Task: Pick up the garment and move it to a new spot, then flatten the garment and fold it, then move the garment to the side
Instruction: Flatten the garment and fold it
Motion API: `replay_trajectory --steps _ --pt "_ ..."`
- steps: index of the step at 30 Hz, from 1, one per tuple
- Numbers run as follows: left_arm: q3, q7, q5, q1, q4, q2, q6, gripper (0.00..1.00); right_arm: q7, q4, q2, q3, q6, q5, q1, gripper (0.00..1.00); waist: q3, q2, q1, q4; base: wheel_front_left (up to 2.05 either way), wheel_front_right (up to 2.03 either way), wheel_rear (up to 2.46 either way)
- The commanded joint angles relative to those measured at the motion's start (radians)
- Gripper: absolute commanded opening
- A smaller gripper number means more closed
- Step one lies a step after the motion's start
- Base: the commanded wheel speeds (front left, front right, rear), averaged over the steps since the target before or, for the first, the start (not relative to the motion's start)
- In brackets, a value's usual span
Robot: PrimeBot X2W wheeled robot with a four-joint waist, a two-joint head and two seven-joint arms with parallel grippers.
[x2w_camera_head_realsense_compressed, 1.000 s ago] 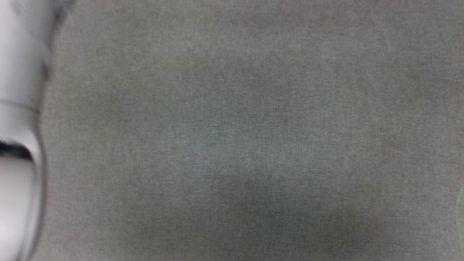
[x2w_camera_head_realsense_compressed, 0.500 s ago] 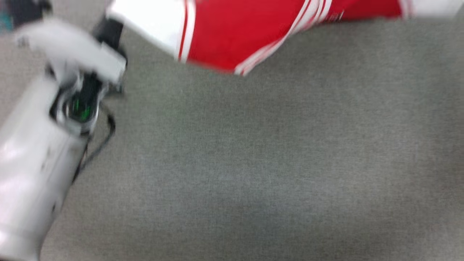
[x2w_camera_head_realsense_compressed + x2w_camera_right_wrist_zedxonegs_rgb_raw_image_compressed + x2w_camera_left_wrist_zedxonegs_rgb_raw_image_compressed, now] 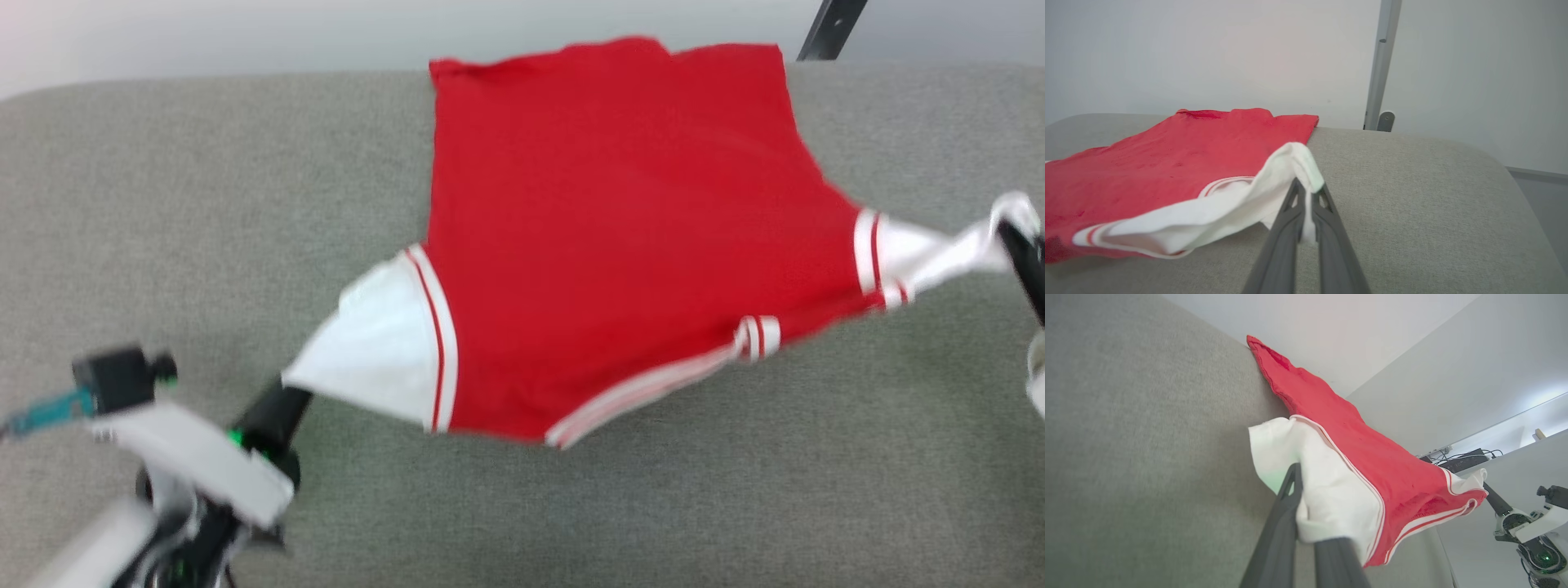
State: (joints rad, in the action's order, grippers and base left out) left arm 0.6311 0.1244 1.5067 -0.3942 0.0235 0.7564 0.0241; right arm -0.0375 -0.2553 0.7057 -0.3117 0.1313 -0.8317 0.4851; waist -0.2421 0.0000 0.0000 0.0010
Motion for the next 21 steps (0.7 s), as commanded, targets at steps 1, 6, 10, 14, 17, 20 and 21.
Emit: replay_trajectory --steps 1,6,10,14,17,20,21 --pt "-0.004 0.020 0.001 0.055 -0.049 0.023 -0.020 0.00 -0.023 0.043 -0.008 0.047 -0.001 0.018 -0.065 0.00 0.016 0.0000 0.0000 -0.009 0.00 0.00 0.00" --pt "-0.012 0.068 0.014 0.195 -0.194 0.084 -0.077 0.00 -0.118 0.194 -0.046 0.178 -0.001 0.080 -0.234 0.00 0.017 0.0000 0.0000 -0.014 0.00 0.00 0.00" --pt "-0.020 0.090 0.014 0.269 -0.281 0.118 -0.116 0.00 -0.199 0.307 -0.098 0.275 -0.001 0.121 -0.344 0.00 0.010 0.0000 0.0000 -0.012 0.00 0.00 0.00" --pt "-0.012 0.095 -0.012 0.299 -0.315 0.134 -0.152 0.00 -0.274 0.382 -0.148 0.325 -0.001 0.152 -0.417 0.00 -0.001 0.0000 0.0000 -0.012 0.00 0.00 0.00" --pt "0.008 0.089 -0.036 0.285 -0.298 0.114 -0.174 0.00 -0.319 0.393 -0.165 0.316 -0.001 0.185 -0.440 0.00 -0.007 0.0000 0.0000 -0.015 0.00 0.00 0.00" --pt "0.042 0.072 -0.072 0.259 -0.257 0.093 -0.194 0.00 -0.341 0.361 -0.174 0.296 -0.001 0.210 -0.445 0.00 -0.013 0.0000 0.0000 -0.018 0.00 0.00 0.00" --pt "0.054 0.065 -0.088 0.250 -0.238 0.085 -0.202 0.00 -0.345 0.348 -0.176 0.287 -0.001 0.216 -0.445 0.00 -0.015 0.0000 0.0000 -0.018 0.00 0.00 0.00"
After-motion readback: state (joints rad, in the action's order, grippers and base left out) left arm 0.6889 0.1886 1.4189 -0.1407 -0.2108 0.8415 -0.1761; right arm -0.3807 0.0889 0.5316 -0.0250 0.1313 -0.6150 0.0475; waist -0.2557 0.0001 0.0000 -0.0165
